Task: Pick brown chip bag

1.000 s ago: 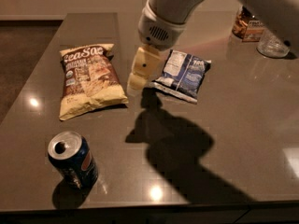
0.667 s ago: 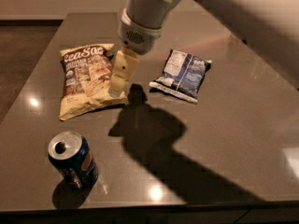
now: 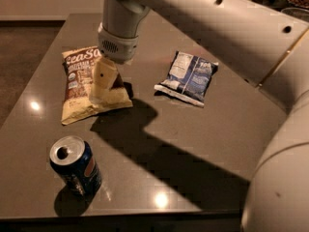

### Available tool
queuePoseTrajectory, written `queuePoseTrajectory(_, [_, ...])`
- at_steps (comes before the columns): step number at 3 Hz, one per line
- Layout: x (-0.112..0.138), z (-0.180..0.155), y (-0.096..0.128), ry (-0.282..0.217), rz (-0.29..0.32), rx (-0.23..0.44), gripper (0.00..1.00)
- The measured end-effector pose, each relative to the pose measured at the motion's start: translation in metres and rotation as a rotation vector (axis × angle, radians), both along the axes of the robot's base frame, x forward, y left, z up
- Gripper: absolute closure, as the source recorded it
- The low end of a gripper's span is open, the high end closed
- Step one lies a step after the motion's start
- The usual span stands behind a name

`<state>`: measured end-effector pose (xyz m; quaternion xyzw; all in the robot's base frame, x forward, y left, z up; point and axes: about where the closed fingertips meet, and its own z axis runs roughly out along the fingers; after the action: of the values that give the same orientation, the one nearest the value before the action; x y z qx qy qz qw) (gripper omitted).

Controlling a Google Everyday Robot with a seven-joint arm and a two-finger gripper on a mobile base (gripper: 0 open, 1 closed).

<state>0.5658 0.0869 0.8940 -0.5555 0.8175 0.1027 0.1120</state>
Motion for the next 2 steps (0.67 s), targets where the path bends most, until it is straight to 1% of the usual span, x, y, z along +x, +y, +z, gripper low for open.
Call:
queuePoseTrajectory(1, [0.006,-0.019,0.018,0.026,-0.039,0.000,0.00])
queuePoseTrajectory(2, [0.010,-0.034,0.032,0.031,-0.067,0.007,0.00])
